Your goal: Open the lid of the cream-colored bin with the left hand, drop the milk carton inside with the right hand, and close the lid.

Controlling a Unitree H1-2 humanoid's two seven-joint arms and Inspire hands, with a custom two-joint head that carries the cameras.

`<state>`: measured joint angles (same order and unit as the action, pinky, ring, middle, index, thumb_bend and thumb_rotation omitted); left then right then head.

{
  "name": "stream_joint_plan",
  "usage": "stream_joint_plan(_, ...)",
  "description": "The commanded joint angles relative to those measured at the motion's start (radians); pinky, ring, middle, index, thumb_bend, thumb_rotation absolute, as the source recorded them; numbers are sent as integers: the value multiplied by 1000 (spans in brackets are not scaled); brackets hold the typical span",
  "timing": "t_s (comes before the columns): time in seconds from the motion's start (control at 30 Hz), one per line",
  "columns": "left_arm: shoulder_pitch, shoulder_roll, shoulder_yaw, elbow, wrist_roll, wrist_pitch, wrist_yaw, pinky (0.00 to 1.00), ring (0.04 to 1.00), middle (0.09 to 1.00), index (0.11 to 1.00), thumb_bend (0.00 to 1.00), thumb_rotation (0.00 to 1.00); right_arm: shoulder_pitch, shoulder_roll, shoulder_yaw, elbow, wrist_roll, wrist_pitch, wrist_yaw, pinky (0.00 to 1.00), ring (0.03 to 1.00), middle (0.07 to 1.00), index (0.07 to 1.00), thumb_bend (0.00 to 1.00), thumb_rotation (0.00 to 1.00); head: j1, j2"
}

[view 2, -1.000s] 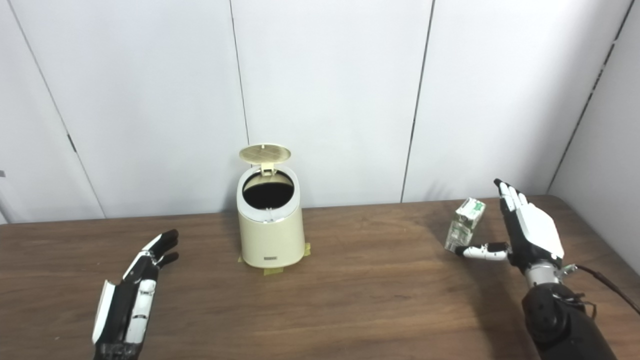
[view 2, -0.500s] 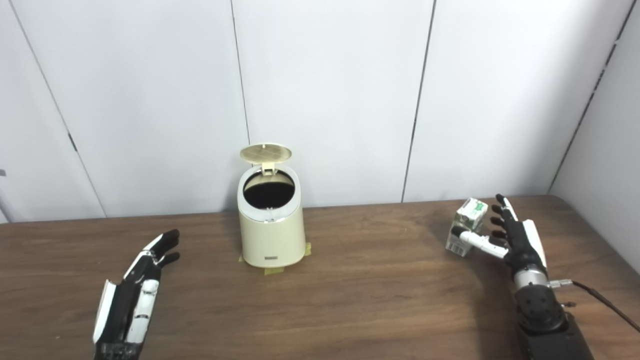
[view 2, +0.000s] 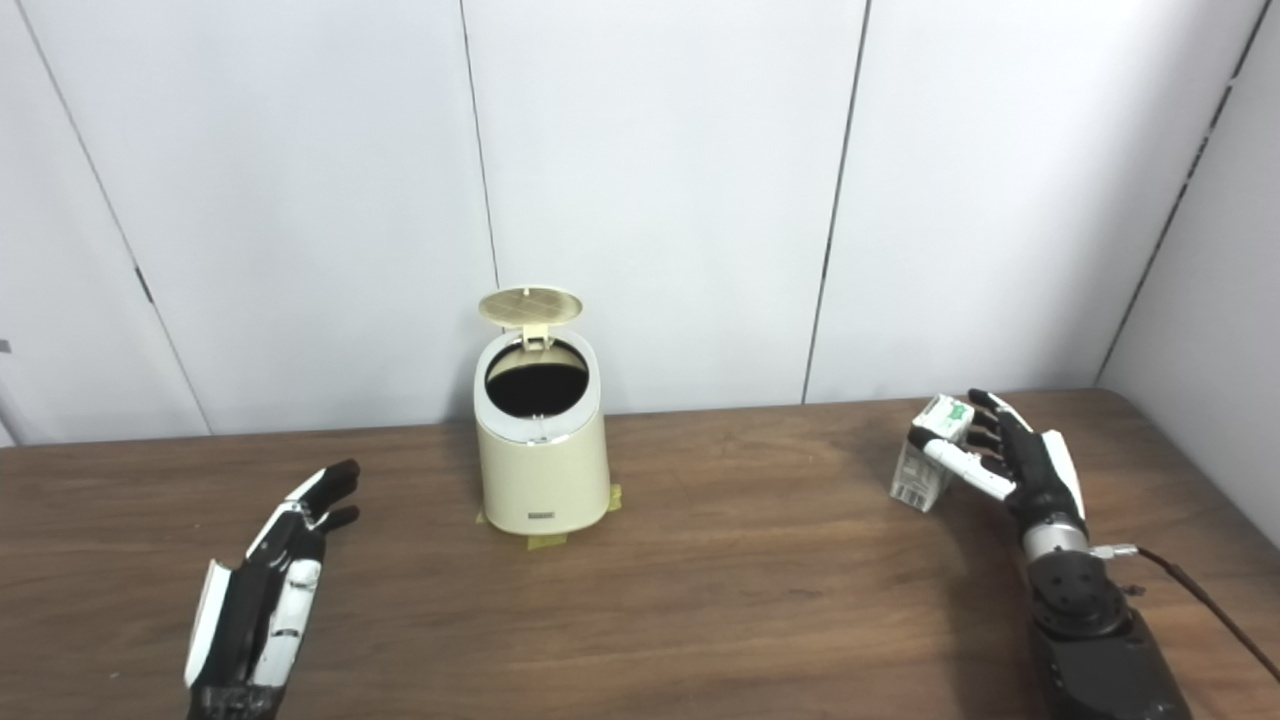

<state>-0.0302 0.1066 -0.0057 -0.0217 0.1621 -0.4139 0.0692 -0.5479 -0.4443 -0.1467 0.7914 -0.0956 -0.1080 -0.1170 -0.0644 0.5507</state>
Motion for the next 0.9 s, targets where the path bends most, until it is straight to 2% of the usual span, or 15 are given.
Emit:
stream_joint_plan(0.0, 53, 21, 4, 37, 29, -22, 0, 822, 886, 883, 855, 345, 874, -60, -30, -1, -3, -1, -52, -18, 753, 804, 832, 853, 1000, 551, 0, 0)
stream_joint_plan(0.23, 54, 18, 6, 32, 33, -13, 1, 807, 877, 878, 851, 343, 837, -79, -26, -7, 35, 14, -82, -19, 724, 778, 812, 833, 1000, 487, 0, 1)
stream_joint_plan(0.33, 53, 19, 4, 35, 39, -14, 1, 811, 879, 879, 853, 339, 843, -80, -24, -14, 35, 31, -79, -10, 705, 770, 810, 825, 981, 407, -1, 1)
stream_joint_plan(0.4, 53, 19, 4, 35, 39, -12, 1, 810, 879, 880, 854, 338, 845, -81, -21, -25, 40, 55, -96, -1, 687, 757, 801, 804, 944, 308, 0, 3)
stream_joint_plan(0.53, 53, 18, 4, 34, 38, -14, 1, 807, 880, 881, 853, 333, 833, -82, -19, -23, 39, 57, -93, -15, 669, 742, 778, 770, 939, 230, 0, 3)
stream_joint_plan(0.6, 52, 18, 4, 34, 38, -15, 2, 798, 874, 876, 849, 331, 827, -79, -20, -21, 32, 46, -95, -34, 648, 715, 744, 744, 921, 172, 0, 3)
stream_joint_plan(0.73, 51, 17, 3, 34, 34, -9, 0, 806, 878, 878, 851, 329, 824, -79, -20, 0, 31, -26, -111, -134, 527, 582, 606, 614, 893, 25, -1, 3)
stream_joint_plan(0.77, 52, 16, 4, 33, 37, -7, 1, 807, 879, 879, 851, 334, 826, -78, -20, 5, 26, -39, -114, -150, 495, 554, 552, 550, 716, 13, -1, 3)
stream_joint_plan(0.8, 52, 15, 5, 32, 41, -5, 4, 808, 879, 878, 851, 334, 828, -78, -20, 8, 23, -45, -114, -158, 461, 523, 525, 504, 604, 5, -1, 3)
stream_joint_plan(0.87, 52, 15, 5, 30, 40, -3, 3, 809, 877, 876, 849, 330, 827, -78, -19, 10, 21, -48, -119, -165, 416, 466, 517, 482, 541, 1, 0, 5)
